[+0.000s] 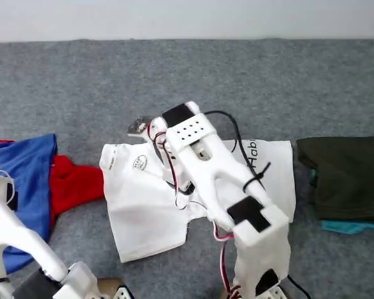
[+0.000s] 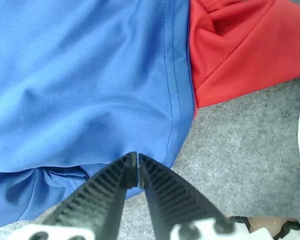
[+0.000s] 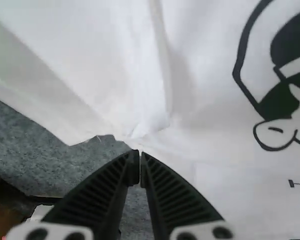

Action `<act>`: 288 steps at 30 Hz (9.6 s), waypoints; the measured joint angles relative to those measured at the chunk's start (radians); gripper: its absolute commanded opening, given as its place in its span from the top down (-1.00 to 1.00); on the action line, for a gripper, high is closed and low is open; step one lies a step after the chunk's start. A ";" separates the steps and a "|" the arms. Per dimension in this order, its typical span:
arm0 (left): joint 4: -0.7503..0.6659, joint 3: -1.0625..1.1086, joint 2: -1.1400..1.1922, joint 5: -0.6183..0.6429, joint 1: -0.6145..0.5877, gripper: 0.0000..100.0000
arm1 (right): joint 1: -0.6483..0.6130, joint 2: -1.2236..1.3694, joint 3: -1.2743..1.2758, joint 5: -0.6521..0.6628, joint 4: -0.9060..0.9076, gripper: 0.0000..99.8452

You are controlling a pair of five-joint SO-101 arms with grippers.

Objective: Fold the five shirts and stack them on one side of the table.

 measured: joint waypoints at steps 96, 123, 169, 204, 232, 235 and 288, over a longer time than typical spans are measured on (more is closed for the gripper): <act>-0.005 0.172 -0.023 0.023 0.115 0.97 | -0.052 -0.081 0.009 0.023 0.000 0.71; -0.385 0.847 -0.939 0.457 0.677 0.70 | 0.012 -0.499 0.393 -0.011 -0.040 0.71; -0.364 1.323 -1.484 0.784 0.161 0.96 | -0.301 -0.407 0.474 0.307 -0.252 0.43; -0.364 1.323 -1.484 0.784 0.161 0.96 | -0.322 -0.226 0.460 0.377 -0.568 0.98; -0.364 1.323 -1.484 0.784 0.161 0.96 | -0.103 0.212 -0.198 0.203 -0.410 0.97; -0.364 1.323 -1.484 0.784 0.161 0.96 | -0.095 0.212 -0.203 0.203 -0.396 0.97; -0.364 1.323 -1.484 0.784 0.161 0.96 | -0.358 -0.351 0.542 0.186 -0.272 0.59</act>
